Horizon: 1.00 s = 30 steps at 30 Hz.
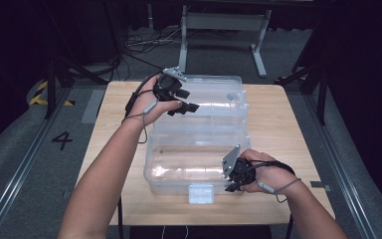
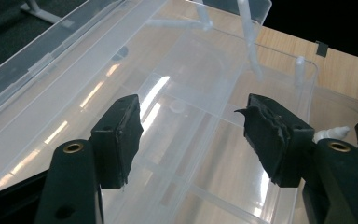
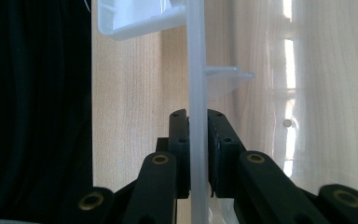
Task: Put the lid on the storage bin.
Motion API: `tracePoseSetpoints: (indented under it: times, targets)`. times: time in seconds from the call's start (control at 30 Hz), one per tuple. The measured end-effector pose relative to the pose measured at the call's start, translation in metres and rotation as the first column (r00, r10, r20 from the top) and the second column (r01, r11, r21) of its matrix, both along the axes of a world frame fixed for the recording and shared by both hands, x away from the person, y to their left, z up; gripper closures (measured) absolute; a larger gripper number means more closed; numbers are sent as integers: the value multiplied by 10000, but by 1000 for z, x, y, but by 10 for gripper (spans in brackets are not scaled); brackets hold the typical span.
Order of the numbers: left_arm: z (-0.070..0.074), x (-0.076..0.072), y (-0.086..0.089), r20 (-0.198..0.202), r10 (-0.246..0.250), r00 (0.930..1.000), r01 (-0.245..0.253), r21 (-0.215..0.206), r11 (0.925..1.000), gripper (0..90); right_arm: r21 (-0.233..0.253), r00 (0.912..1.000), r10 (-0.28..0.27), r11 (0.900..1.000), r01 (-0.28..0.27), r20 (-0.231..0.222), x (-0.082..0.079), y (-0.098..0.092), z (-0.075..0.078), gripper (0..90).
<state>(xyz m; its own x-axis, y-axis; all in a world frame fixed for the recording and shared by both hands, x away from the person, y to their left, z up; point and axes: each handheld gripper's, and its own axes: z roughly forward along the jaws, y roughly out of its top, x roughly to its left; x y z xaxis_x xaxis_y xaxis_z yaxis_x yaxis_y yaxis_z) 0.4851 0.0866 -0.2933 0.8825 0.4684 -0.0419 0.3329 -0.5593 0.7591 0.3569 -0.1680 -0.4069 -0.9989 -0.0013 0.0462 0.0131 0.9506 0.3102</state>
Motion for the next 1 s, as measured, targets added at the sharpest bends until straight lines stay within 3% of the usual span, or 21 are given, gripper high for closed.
tracePoseSetpoints:
  times: [0.63, 0.73, 0.83, 1.0]
  targets:
    - [-12, 7, -17, -217, -674, 9975, 684, 500, 9964, 434, -13, 10000, 52, 10000, -52, 26, 0, 0, 0, 818]
    - [-14, 7, -20, -245, -859, 9960, 873, 651, 9941, 479, -15, 10000, 43, 10000, -43, 36, 0, 0, -1, 818]
    - [-17, 8, -23, -239, -820, 9963, 841, 1055, 9909, 496, -23, 10000, 67, 10000, -67, -29, 1, 0, -1, 815]
    - [-19, 8, -25, -356, -1026, 9941, 1058, 1017, 9892, 584, 26, 10000, -9, 10000, 9, -98, 1, -1, -2, 813]
